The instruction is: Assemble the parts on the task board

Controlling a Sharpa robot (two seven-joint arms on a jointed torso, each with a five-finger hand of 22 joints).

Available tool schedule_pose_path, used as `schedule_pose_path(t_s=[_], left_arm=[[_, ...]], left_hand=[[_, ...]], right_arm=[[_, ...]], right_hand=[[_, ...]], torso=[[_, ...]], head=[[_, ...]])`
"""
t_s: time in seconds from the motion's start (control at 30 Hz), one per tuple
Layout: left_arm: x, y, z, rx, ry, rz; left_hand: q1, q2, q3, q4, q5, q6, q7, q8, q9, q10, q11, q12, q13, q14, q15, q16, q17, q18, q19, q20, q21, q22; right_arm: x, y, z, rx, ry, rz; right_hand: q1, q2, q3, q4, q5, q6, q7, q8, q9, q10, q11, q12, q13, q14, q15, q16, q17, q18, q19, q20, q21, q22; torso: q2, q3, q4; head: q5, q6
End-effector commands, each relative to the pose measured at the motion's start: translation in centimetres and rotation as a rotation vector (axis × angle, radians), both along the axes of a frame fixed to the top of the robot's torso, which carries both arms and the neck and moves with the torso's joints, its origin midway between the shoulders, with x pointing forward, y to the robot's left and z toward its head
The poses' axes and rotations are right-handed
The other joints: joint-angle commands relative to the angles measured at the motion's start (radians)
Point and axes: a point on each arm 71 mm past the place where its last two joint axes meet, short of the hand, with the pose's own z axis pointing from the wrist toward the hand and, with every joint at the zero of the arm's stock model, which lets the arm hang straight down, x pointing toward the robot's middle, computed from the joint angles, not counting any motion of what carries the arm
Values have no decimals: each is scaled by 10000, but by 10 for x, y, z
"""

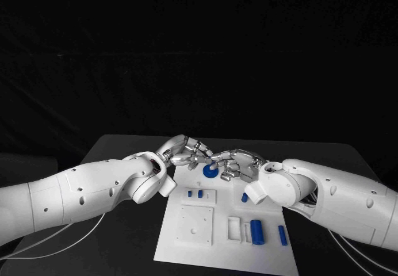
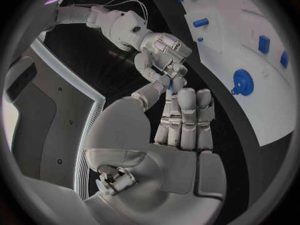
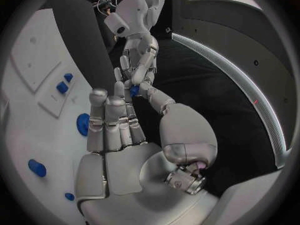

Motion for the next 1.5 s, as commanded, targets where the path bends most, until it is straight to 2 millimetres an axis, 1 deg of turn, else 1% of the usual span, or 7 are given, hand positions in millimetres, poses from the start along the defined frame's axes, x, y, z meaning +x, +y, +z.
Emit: schedule_pose_path(t_s=[0.03,0.2,0.47,0.7,1.13,1.4,1.5], left_arm=[[0,0,0,17,33,35],[0,0,0,35,53,11],[-1,-2,0,19,82,-76],[-2,-4,0,19,123,-140],[-1,-2,0,20,108,-2],[-1,-1,0,-84,138,102],[0,0,0,-217,155,249]], left_hand=[[67,69,58,10,32,72,-22,26,16,38,-3,8,-8,5,-86,-36,15,156,31,-645,1,15],[70,69,58,10,32,72,-22,27,15,43,-5,8,-7,5,-88,-36,16,156,32,-648,3,16],[72,69,57,10,31,72,-22,27,13,47,-6,7,-6,4,-90,-37,17,154,34,-650,6,18],[66,60,49,11,24,64,-18,22,7,43,-5,-1,-6,-4,-90,-41,18,149,32,-654,8,22],[65,11,26,8,-6,21,-1,-1,-19,18,6,-36,-9,-56,-78,-68,18,130,-1,-662,2,33],[182,-194,19,7,-11,-428,182,-250,-187,16,21,-89,5,-99,-64,-88,36,95,-45,-681,-3,59],[203,-265,7,2,-12,-481,202,-277,-210,16,22,-96,8,-105,-61,-92,38,90,-50,-683,-2,64]], right_arm=[[-1,2,2,162,-191,142],[0,2,3,207,-277,87],[0,3,4,277,-392,24],[1,3,5,335,-498,-56],[2,3,7,357,-603,-218],[3,2,7,256,-702,-342],[3,2,7,176,-744,-318]], right_hand=[[133,2,100,-10,-63,82,-13,50,6,629,-304,97,105,-90,-148,42,-13,452,34,7,-28,156],[200,58,198,-16,-98,152,-36,80,32,553,-322,235,264,-97,-163,44,-18,452,26,7,-23,160],[299,130,522,-15,-448,323,-121,134,110,428,-412,898,860,-101,-247,69,-19,452,1,24,27,176],[295,151,610,-22,-470,411,-183,139,207,2,-486,1950,1671,-104,-311,88,-26,452,-30,20,91,171],[475,230,828,-34,-508,701,-332,288,480,-343,-636,3322,2490,-116,-453,104,-34,452,-63,16,170,170],[571,278,1059,-38,-530,832,-405,371,671,-486,-708,3914,2856,-112,-519,121,-34,452,-63,17,209,170],[580,281,1088,-45,-534,857,-418,387,705,-497,-717,3995,2900,-111,-530,124,-33,452,-62,14,217,170]], torso=[[0,3,2],[-1,0,2],[1,-2,2],[-2,-2,2],[2,-2,1],[-1,-2,0],[-1,1,2]], head=[[-3,2],[-4,-1],[-16,-4],[-28,-24],[-20,-32],[-32,-30],[-33,-33]])
